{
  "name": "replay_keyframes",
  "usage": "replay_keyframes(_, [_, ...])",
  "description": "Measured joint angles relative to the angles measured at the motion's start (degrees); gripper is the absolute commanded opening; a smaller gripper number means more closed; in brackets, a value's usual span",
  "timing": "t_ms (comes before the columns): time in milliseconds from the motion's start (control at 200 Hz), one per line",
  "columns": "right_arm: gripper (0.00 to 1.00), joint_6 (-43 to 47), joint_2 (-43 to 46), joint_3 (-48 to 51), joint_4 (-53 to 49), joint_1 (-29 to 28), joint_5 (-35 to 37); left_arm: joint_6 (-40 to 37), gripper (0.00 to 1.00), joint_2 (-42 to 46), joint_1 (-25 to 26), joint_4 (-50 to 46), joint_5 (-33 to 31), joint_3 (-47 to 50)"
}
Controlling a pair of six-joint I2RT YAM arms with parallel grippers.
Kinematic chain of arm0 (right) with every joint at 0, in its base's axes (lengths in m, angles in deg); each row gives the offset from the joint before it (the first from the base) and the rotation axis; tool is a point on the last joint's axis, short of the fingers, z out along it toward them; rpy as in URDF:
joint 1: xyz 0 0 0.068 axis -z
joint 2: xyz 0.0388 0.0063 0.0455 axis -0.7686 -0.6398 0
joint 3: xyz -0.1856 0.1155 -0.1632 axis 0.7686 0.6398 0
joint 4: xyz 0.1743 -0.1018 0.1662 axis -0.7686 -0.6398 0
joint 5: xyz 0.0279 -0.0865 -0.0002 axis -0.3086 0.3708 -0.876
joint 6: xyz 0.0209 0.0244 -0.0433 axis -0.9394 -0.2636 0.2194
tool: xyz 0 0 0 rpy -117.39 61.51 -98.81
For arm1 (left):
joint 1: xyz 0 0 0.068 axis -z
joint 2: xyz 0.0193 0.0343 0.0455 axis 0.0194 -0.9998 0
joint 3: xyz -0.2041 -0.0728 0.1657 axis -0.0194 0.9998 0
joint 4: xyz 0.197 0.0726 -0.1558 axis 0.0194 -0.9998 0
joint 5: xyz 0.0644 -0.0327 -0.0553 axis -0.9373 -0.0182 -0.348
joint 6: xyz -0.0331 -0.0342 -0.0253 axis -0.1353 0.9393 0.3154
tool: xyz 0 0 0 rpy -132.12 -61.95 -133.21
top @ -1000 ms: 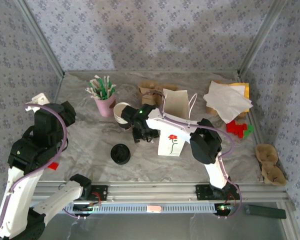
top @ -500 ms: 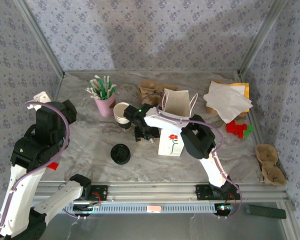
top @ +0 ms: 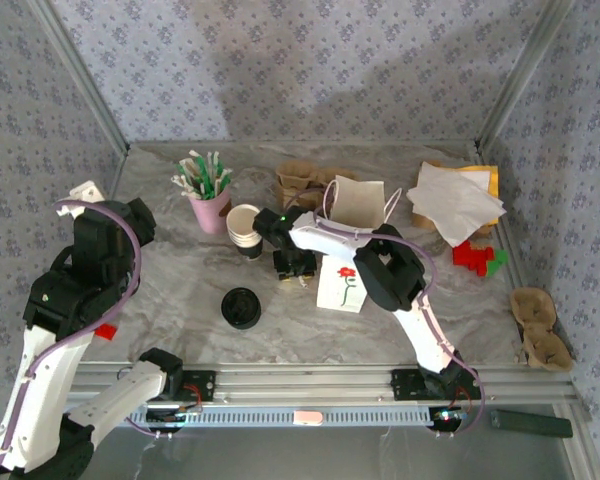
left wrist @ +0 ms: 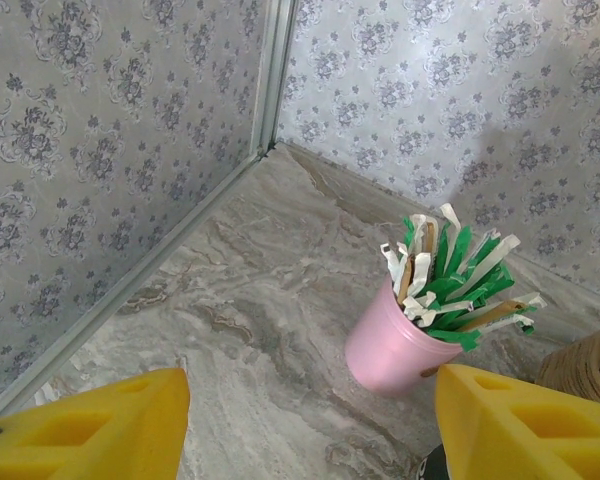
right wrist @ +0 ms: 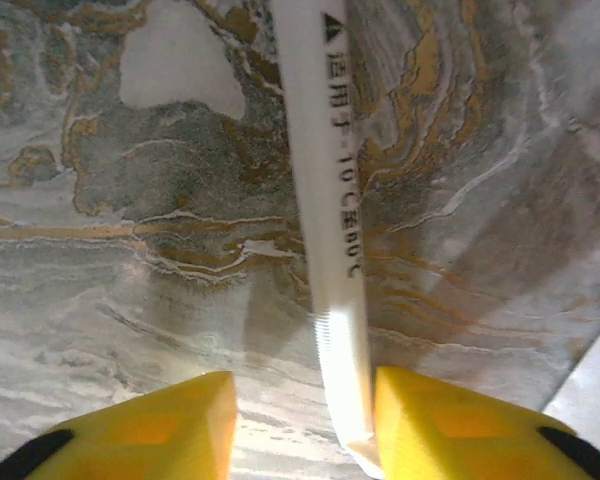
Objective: Pack the takeout coffee
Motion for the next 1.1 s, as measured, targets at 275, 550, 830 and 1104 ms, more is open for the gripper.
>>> replay_keyframes(275, [0.15,0.2,-0.1,0.0,0.5,-0.3,0.3,-0.2,0.66,0.0,-0.2,0.0,0.5,0.0])
replay_keyframes(550, [0.1,0.3,2.4,1.2,0.0,-1.1,1.2,-0.2,0.67,0.0,-0.2,0.0,1.1,-0.2])
replay_keyframes(830, [0.1,0.3,13.2,1.5,-2.3,-2.6,2.1,-0.3,0.67,-0.6,-0.2,0.0,1.9,-1.7])
replay_keyframes(1104, [0.1,3.4,25.6,-1.1,-4.3,-4.6,3.1,-0.4,0.67,-2.0,-0.2,0.0,4.3,-3.8])
